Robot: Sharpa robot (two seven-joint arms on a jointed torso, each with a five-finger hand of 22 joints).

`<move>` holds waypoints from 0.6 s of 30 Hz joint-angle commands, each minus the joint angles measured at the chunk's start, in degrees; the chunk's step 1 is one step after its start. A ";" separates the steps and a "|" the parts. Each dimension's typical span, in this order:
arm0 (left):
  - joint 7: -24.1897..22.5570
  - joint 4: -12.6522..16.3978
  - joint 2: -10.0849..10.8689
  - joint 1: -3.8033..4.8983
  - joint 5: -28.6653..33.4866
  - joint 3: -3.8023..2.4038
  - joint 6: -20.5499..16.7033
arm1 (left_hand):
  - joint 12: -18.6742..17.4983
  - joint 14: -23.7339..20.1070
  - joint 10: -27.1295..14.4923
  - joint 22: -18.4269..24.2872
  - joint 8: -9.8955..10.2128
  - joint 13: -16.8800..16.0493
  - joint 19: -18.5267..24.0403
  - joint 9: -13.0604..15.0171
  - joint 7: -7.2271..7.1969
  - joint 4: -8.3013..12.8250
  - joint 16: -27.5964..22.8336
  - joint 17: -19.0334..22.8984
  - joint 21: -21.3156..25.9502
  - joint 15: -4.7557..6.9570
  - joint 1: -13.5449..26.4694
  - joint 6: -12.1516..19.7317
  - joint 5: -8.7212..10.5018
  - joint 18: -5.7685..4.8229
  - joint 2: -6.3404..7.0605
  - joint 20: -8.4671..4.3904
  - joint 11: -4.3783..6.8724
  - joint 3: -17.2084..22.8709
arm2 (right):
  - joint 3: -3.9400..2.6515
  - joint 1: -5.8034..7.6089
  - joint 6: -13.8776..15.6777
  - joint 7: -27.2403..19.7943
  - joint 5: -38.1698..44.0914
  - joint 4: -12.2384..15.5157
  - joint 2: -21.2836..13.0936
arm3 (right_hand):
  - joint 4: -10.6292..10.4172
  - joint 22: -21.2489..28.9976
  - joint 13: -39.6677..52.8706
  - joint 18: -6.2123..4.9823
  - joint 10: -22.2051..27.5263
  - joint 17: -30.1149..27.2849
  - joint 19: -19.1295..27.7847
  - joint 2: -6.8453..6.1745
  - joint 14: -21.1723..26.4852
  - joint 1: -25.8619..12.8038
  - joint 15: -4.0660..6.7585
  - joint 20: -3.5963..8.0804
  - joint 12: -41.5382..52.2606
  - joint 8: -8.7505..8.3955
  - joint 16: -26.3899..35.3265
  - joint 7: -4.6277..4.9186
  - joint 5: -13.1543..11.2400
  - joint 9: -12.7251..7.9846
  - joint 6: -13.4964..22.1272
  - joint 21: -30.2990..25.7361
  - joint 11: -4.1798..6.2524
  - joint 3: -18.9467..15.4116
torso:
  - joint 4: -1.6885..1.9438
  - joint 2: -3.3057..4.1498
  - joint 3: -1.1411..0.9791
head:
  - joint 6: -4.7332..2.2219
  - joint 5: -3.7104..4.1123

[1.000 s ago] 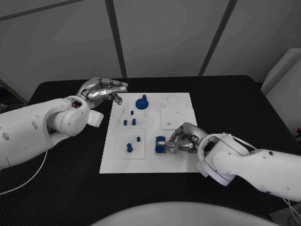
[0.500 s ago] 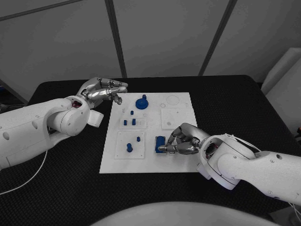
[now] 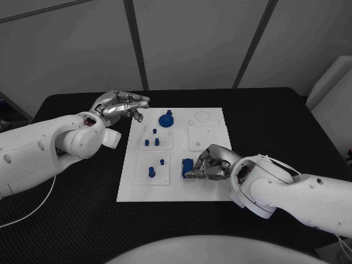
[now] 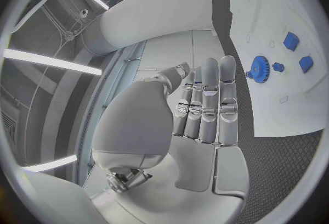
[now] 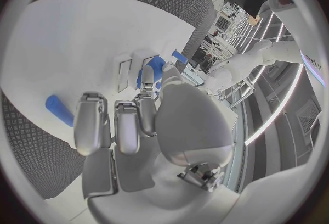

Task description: Assemble the parts on the task board

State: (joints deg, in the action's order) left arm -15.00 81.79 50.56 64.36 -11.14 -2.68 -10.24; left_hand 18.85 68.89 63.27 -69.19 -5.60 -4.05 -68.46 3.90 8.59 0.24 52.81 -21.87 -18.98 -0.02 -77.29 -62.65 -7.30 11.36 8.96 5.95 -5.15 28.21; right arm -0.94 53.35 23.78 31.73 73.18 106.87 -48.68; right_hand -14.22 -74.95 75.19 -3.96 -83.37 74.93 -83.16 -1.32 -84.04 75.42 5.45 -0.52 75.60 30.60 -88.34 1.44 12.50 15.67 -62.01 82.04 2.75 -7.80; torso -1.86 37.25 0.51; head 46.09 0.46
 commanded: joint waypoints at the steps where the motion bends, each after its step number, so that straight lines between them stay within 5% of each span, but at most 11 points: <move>1: -0.02 0.04 -0.04 0.07 0.21 -0.03 0.60 | 0.31 -0.01 -0.37 0.05 0.12 0.08 -0.17 -0.07 0.19 -0.34 -0.26 0.07 0.38 -0.45 0.43 0.13 -0.01 -0.96 -0.19 0.24 0.21 -0.05 | -0.01 0.06 -2.19 2.39 2.15 -0.22 0.08 | 0.31 -2.28 0.99 1.13 -0.57 12.75 -0.64 0.69 -5.45 0.68 0.58 0.01 0.56 0.15 -0.34 -0.34 -0.21 0.10 -0.33 0.44 0.07 0.02 | -0.01 0.02 0.00 | 0.12 -0.10; 12: -0.35 -0.26 0.51 -0.34 0.34 -0.05 1.18 | 0.35 -0.12 -0.49 0.16 0.14 0.09 -0.20 -0.08 0.21 -0.52 -0.37 0.16 0.50 -0.48 0.58 0.19 -0.05 -0.97 -0.44 0.27 0.18 0.02 | -0.01 0.06 -2.81 2.61 2.82 -0.09 -0.48 | 0.50 -2.97 1.78 1.27 -0.99 13.09 -0.96 0.42 -5.52 0.76 0.72 0.14 1.25 0.16 -0.54 -0.50 0.41 0.13 -0.58 0.87 0.22 -0.38 | -0.24 0.02 -0.11 | 0.01 -0.31; 18: -0.53 -1.58 1.23 -0.66 1.49 -0.06 1.04 | 0.35 -0.17 -0.55 0.19 0.16 0.09 -0.21 -0.08 0.22 -0.52 -0.41 0.19 0.53 -0.49 0.58 0.23 -0.07 -0.97 -0.47 0.27 0.17 0.05 | -0.01 0.06 -3.04 2.39 2.87 0.16 -1.17 | 0.62 -3.03 1.79 1.29 -0.99 13.11 -0.97 0.08 -5.52 0.83 0.73 0.17 1.21 0.14 -0.55 -0.51 0.55 0.13 -0.60 0.91 0.23 -0.61 | 0.06 -0.08 -0.07 | 0.17 -0.27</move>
State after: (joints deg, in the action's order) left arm -14.97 80.34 51.82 63.64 -10.72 -2.68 -9.86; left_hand 18.85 68.70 63.06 -69.05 -5.60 -4.05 -68.46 3.90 8.59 -0.09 52.58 -21.78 -18.76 -0.21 -76.97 -62.65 -7.30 11.36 8.64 5.95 -4.94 28.20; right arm -0.93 53.35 21.59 33.99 75.44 106.81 -49.78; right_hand -13.82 -74.93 75.21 -3.07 -83.63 74.92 -83.77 -0.71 -84.04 76.03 5.84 -0.30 76.55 30.60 -88.63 1.03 12.77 15.72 -62.41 82.70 2.86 -8.21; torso -1.94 37.20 0.44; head 46.24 0.30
